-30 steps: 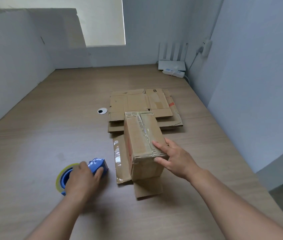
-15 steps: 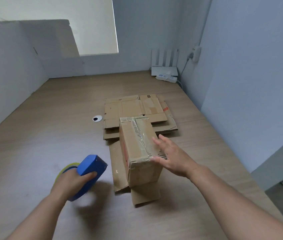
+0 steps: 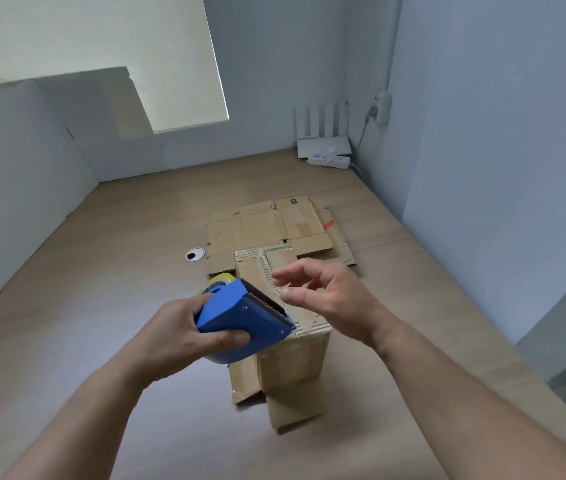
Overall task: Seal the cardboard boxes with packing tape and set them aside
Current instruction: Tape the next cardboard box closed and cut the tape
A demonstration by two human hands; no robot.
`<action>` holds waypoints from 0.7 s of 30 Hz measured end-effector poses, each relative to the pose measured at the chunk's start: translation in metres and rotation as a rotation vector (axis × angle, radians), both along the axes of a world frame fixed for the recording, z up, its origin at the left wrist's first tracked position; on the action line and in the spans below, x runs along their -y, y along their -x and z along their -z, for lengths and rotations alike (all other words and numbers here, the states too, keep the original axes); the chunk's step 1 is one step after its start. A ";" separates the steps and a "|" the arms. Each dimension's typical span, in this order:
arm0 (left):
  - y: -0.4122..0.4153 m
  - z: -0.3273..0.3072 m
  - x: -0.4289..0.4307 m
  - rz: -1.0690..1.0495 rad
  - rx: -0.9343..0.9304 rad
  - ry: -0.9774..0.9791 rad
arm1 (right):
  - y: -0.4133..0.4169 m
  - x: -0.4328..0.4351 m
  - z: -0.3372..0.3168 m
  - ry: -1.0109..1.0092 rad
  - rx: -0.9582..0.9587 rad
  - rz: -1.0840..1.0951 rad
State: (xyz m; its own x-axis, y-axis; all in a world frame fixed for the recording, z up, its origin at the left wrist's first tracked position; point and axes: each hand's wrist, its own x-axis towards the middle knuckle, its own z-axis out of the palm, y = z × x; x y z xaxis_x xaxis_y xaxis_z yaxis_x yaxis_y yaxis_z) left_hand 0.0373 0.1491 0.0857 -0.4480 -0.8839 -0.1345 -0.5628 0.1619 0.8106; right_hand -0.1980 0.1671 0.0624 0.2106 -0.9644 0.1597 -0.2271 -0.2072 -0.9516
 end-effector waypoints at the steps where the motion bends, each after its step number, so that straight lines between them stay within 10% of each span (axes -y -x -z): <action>1: 0.002 0.000 0.001 0.007 0.008 -0.003 | 0.001 0.001 0.000 0.022 0.020 0.014; 21: 0.009 0.004 0.011 0.112 -0.017 0.049 | 0.008 0.001 -0.006 0.045 0.040 -0.078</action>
